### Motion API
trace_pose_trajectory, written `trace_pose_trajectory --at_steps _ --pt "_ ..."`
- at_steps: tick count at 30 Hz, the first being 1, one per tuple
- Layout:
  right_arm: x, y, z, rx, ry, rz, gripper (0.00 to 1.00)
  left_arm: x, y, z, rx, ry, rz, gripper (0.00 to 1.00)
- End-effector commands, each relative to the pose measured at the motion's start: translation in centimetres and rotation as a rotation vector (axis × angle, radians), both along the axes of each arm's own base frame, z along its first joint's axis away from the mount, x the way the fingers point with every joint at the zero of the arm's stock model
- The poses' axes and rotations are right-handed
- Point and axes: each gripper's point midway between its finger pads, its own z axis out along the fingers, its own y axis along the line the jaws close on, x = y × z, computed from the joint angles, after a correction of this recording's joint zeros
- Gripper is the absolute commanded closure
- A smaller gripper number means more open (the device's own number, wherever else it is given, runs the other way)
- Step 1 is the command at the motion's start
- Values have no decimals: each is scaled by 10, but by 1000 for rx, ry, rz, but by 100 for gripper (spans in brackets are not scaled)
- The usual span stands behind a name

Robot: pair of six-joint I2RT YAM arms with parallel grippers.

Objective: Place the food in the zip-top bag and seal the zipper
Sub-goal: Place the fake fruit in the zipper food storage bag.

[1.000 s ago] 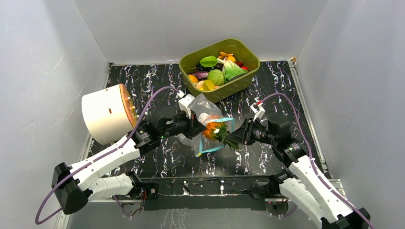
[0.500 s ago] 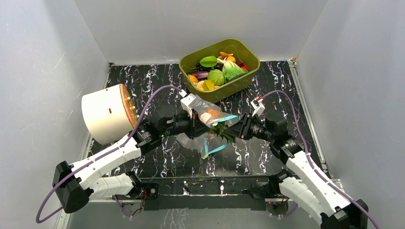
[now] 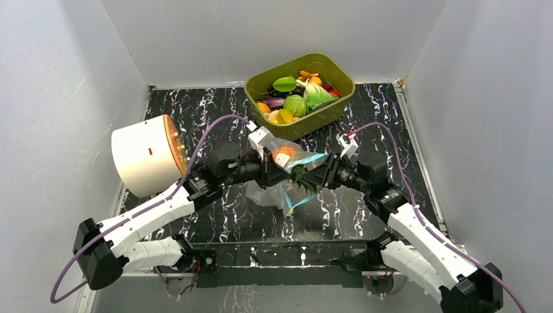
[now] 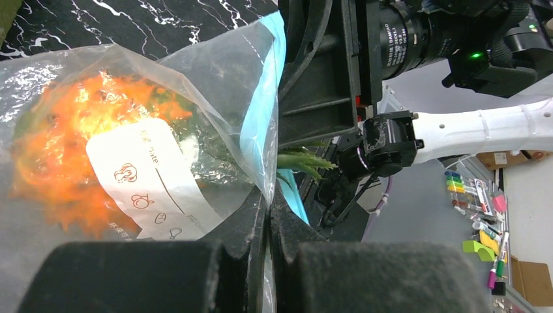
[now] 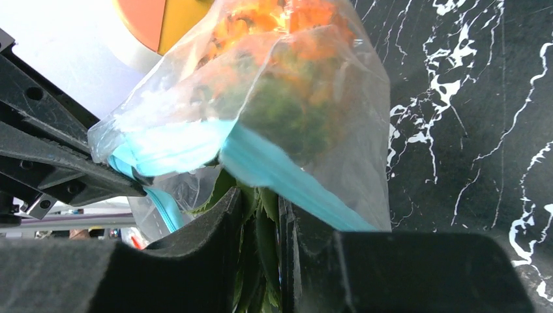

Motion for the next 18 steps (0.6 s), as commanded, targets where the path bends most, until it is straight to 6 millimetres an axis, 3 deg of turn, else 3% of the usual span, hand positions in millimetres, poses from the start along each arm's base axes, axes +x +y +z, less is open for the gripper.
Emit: trace_pose_trajectory --at_steps 1,8,18 --pt "2 14 32 53 -109 43 84 -2 -12 19 -49 -52 -58 100" --pt "12 12 32 78 -116 -35 85 -27 -22 32 -125 -13 -206 100" --pt "32 8 45 160 -139 -151 85 -54 -18 50 -247 16 -305 100"
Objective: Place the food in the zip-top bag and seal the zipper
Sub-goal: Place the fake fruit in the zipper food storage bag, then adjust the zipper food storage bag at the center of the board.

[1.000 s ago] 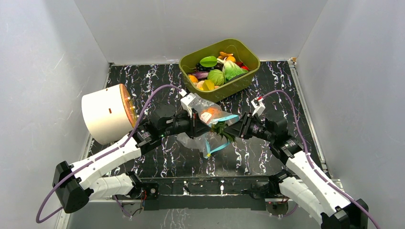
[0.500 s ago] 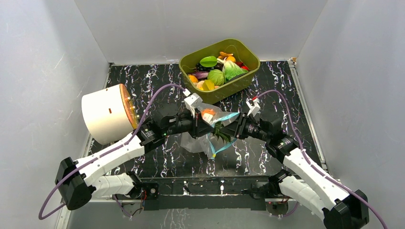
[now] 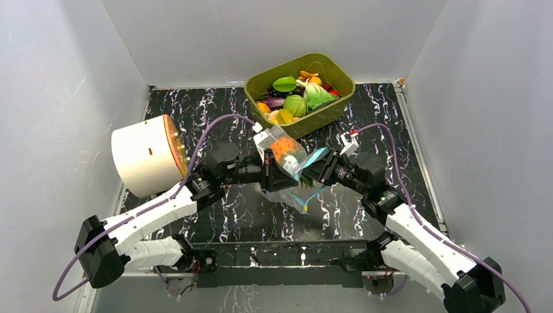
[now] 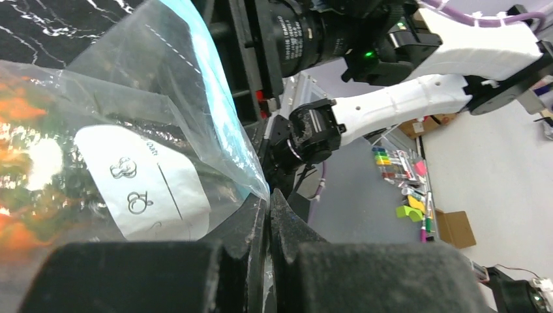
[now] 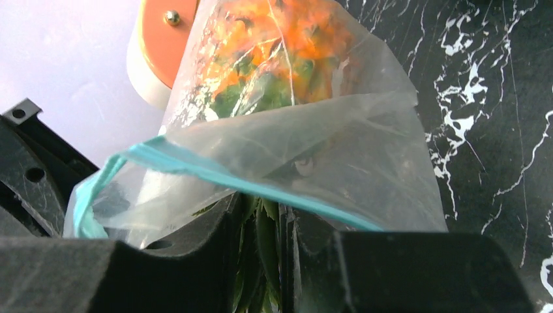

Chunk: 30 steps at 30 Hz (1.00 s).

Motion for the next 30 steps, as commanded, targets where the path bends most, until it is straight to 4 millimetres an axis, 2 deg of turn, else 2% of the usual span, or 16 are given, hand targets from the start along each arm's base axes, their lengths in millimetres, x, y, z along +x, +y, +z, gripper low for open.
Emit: trace_pose_trajectory --at_steps 1,4,7,10,13,18,20,26,30 --pt "20 -3 34 81 -103 -93 84 -23 1 33 -124 -31 -100 100" --pt "27 -7 29 31 -79 -130 72 -14 4 31 -105 -41 -44 100" --pt "30 -15 25 -57 -33 -162 58 4 9 25 -48 -39 75 100" --pt "25 -24 25 -154 -4 -165 48 18 16 24 0 -47 166 100" --pt "15 -34 36 -213 4 -166 42 29 22 23 33 -42 240 100" --pt "-8 -52 60 -228 3 -185 39 37 27 22 55 -52 295 100" --pt "-14 -59 59 -236 25 -209 40 37 27 22 51 -54 297 100" --pt "-26 -78 46 -289 83 -262 43 37 28 18 59 -47 297 100" --pt "-29 -84 19 -353 152 -270 47 38 28 13 73 -43 299 100"
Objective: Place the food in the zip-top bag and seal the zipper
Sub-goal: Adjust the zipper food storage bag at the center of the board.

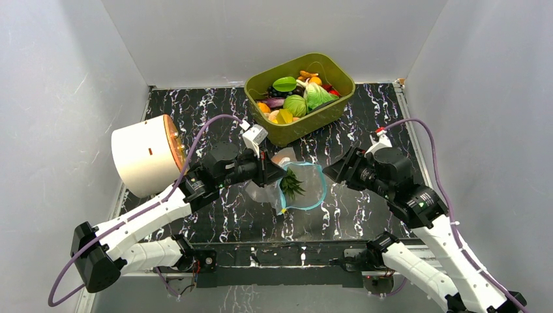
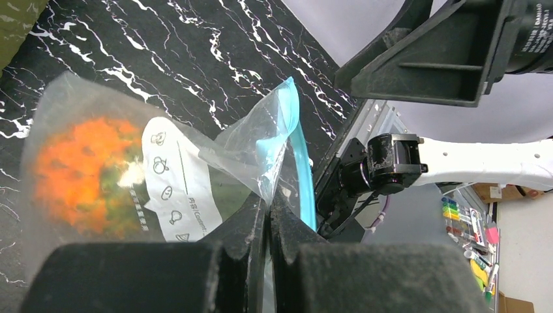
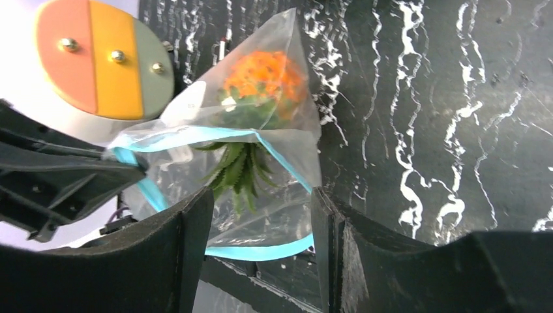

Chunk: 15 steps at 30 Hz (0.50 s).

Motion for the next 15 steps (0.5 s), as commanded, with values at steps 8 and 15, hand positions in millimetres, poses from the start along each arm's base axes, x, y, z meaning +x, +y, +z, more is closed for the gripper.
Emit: trace_pose_trajectory --at_steps 8,15 --pt "-9 7 -60 -15 127 39 55 2 1 24 -41 -60 9 100" --pt "3 25 -16 65 40 86 100 9 9 5 53 -47 56 100"
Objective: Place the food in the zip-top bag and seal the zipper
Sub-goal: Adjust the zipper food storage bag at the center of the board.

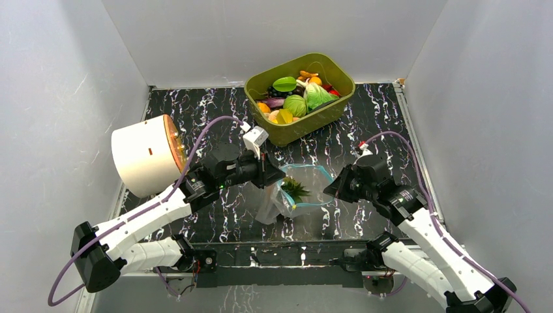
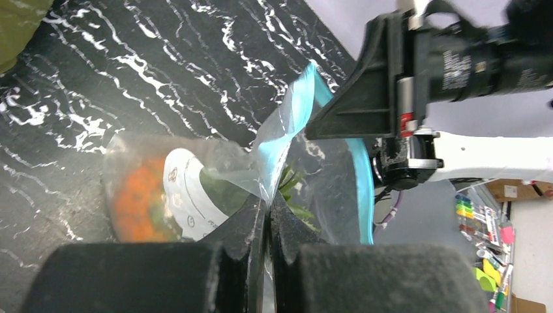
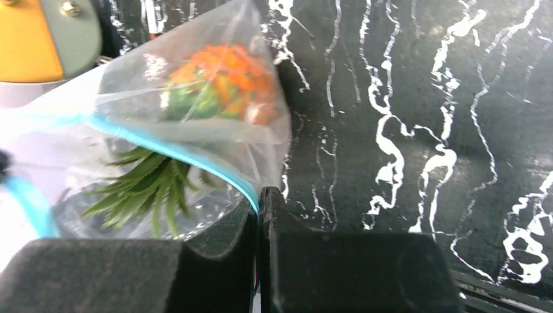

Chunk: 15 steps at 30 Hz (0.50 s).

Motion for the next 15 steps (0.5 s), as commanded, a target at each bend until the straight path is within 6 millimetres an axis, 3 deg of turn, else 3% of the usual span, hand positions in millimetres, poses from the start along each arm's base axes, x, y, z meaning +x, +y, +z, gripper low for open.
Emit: trace_pose_trajectory --at_steps 1,3,5,9,12,15 --pt "25 33 100 211 -233 67 100 7 6 6 38 -37 40 100" --pt "25 49 138 335 -298 118 100 4 4 1 33 -21 23 100" --pt "33 50 150 340 -323 100 100 2 1 2 9 -9 12 100" --pt "47 50 118 238 -284 99 100 0 2 21 -19 -21 12 100" --pt "45 51 93 216 -230 115 100 -6 5 52 -71 -54 4 100" --pt "45 47 87 205 -245 95 100 -8 7 73 -109 -87 0 100"
